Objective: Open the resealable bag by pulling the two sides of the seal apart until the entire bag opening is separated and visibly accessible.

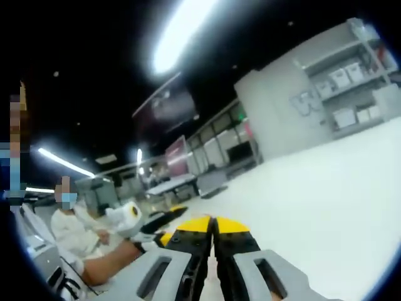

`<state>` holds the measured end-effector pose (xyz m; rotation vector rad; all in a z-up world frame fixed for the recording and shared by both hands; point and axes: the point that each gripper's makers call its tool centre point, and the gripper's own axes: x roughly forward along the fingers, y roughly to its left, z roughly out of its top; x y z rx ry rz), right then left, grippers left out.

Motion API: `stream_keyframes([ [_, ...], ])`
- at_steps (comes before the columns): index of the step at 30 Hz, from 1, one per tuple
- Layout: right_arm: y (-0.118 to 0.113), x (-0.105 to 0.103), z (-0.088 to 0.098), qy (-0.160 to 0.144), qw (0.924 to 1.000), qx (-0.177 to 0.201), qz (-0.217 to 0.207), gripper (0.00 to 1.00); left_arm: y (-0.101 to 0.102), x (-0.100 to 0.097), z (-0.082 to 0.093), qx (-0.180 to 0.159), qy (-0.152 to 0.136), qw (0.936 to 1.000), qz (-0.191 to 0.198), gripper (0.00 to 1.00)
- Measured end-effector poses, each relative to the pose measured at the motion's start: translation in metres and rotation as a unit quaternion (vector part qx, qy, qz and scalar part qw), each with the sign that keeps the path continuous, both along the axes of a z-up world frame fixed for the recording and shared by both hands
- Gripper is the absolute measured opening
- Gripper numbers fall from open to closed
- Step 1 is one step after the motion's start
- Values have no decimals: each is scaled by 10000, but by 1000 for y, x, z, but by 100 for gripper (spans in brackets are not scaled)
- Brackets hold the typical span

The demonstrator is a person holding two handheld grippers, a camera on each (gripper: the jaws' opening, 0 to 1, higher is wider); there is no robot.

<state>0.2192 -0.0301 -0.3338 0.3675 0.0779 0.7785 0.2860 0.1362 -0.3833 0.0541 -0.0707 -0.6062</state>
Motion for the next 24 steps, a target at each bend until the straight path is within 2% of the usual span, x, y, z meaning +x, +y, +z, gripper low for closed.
stream_keyframes([
  [6, -14, 8, 6, 79, 9995, 266, -140, 0, -1, 2, 2, -48, -55, 10000, 1, 99],
  [10, -17, 14, 13, 28, 9995, 265, -196, 0, -1, 1, 9, -271, -199, 9994, -30, 99],
  [18, -20, 28, 24, -7, 9993, 245, -271, 0, -4, 2, 0, -93, -36, 9999, -38, 99],
  [21, -21, 33, 25, 27, 9993, 256, -272, 0, -4, 2, 1, -138, -57, 9999, -63, 99],
  [24, -19, 35, 25, 47, 9994, 225, -273, 0, -3, 3, 0, -216, 39, 9997, -84, 99],
])
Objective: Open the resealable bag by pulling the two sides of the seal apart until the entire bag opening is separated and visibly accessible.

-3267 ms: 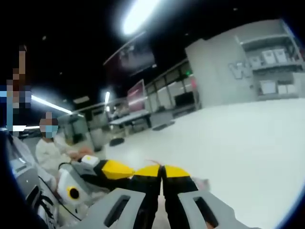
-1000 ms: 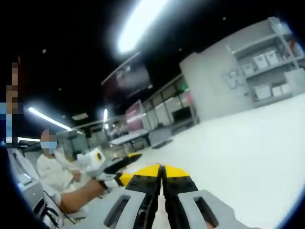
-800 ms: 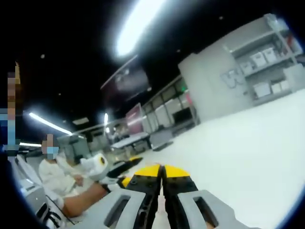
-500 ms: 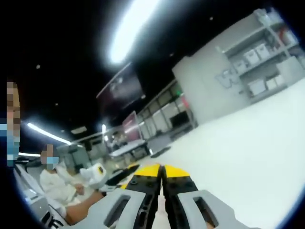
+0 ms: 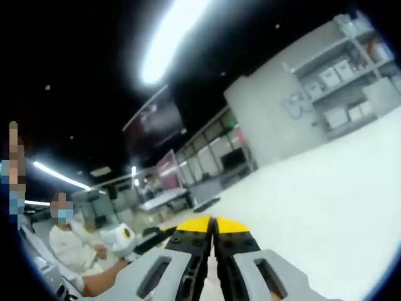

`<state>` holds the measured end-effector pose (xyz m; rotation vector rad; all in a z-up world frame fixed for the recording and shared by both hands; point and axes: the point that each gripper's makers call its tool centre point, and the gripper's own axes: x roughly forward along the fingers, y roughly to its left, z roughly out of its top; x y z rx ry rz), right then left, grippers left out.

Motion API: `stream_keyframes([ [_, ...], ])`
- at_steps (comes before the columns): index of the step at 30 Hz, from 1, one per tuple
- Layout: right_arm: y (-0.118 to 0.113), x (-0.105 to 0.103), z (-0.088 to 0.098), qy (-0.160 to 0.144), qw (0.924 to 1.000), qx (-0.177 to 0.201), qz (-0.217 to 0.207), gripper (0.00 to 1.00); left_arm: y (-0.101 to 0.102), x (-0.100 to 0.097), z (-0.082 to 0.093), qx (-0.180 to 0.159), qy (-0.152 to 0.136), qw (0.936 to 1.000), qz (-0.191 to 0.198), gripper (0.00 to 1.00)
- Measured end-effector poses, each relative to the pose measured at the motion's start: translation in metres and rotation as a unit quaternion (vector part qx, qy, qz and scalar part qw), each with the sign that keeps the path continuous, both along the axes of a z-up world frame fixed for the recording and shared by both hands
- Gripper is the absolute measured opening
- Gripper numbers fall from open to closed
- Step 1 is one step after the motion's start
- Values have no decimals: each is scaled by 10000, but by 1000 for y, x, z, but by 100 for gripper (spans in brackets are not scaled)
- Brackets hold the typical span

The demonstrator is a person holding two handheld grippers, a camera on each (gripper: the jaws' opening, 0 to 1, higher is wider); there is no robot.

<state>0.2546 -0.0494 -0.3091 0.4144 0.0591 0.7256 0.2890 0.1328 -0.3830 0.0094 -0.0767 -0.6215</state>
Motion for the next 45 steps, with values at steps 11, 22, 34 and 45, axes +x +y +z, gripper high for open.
stream_keyframes([
  [11, -6, 15, -1, 25, 9999, -14, -138, 0, -3, 0, -1, -40, 23, 10000, -67, 99],
  [22, -6, 30, 2, 21, 9998, -65, -189, 0, -3, 0, -1, -82, 14, 9999, -97, 98],
  [34, -11, 48, 1, 104, 9994, -49, -312, 0, -4, -1, 0, -77, 3, 9999, -116, 98],
  [45, -12, 65, -1, 170, 9991, -25, -399, 0, -3, -1, 0, -75, -25, 9999, -118, 97],
])
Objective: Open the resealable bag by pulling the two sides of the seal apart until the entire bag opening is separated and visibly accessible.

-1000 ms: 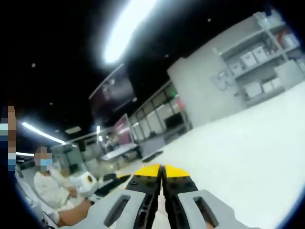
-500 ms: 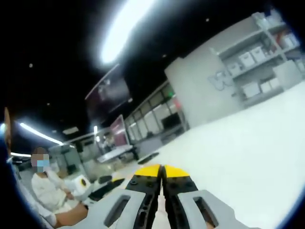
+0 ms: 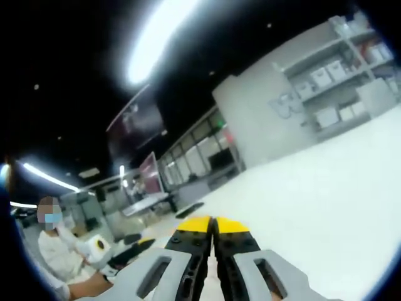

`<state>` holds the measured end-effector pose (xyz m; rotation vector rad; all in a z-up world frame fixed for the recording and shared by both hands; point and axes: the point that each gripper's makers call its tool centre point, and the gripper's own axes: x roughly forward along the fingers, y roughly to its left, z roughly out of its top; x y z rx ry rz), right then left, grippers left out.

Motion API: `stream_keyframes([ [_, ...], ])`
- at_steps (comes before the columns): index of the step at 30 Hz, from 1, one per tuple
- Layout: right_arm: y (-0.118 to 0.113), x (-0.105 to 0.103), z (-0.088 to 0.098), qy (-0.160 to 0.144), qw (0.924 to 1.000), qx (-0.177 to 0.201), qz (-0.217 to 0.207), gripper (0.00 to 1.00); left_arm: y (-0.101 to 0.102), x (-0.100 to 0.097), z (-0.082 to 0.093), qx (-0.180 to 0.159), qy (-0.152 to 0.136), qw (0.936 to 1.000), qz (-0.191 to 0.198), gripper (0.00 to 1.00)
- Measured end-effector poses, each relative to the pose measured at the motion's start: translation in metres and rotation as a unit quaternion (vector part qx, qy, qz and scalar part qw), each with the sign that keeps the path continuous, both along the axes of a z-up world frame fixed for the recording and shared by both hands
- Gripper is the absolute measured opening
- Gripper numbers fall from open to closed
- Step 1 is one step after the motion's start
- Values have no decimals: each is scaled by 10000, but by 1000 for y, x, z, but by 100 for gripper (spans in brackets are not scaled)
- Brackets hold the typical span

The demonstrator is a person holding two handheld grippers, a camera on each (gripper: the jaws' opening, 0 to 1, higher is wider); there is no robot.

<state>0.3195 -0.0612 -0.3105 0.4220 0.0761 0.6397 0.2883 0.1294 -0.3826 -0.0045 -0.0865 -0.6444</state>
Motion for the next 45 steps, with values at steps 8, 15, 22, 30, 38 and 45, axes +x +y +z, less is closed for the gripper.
stream_keyframes([
  [8, 0, 11, 4, -19, 10000, -27, -64, 0, 0, 0, 0, 10, -12, 10000, -17, 97],
  [15, 3, 28, 1, 33, 9998, -154, -122, 0, 0, -1, 1, -25, -29, 10000, -37, 96],
  [22, 2, 38, 4, 35, 9997, -157, -189, 0, -1, -1, 2, -16, -45, 10000, -47, 96],
  [30, -5, 59, 6, 139, 9992, -198, -320, 0, -1, -1, 2, -25, -41, 10000, -48, 96],
  [38, -10, 75, 3, 237, 9985, -224, -449, 0, 0, -1, 3, -66, -60, 10000, -41, 96],
  [45, -11, 94, 1, 342, 9977, -286, -520, 0, -1, -1, 3, -77, -55, 9999, -56, 96],
])
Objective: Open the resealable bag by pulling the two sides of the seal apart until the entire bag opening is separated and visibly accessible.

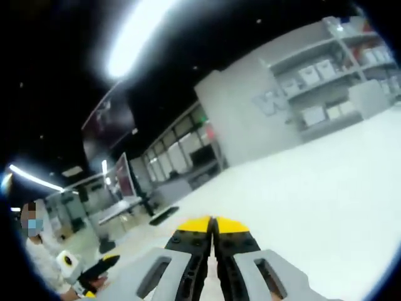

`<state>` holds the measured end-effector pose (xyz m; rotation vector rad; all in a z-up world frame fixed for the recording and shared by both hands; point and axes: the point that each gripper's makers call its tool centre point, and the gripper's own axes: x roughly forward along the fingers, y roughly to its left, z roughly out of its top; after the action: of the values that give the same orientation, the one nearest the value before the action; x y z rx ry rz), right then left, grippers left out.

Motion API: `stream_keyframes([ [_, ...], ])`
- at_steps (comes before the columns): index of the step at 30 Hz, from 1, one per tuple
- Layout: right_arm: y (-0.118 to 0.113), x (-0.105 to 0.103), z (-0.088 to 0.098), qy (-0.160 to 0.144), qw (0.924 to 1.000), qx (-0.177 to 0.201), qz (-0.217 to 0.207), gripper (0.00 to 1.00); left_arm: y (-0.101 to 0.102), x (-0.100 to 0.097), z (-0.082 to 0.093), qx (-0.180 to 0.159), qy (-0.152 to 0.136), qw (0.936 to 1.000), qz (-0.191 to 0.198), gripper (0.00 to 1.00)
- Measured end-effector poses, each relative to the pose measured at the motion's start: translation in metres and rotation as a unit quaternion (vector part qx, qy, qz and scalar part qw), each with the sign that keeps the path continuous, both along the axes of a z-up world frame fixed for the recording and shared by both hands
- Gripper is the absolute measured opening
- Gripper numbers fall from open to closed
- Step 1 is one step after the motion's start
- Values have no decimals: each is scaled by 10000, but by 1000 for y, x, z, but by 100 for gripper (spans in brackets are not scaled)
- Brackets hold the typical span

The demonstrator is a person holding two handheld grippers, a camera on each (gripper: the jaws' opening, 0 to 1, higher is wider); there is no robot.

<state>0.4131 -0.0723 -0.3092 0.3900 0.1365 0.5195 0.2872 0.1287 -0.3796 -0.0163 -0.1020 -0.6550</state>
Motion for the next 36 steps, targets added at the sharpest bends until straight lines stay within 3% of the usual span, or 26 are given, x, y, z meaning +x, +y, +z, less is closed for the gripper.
stream_keyframes([
  [20, 4, 31, -8, 135, 9992, -364, -98, 0, 0, 0, 1, -24, -12, 10000, -14, 96],
  [36, -9, 61, -10, 272, 9982, -408, -359, 0, -1, -1, 0, -11, -18, 10000, -6, 95],
])
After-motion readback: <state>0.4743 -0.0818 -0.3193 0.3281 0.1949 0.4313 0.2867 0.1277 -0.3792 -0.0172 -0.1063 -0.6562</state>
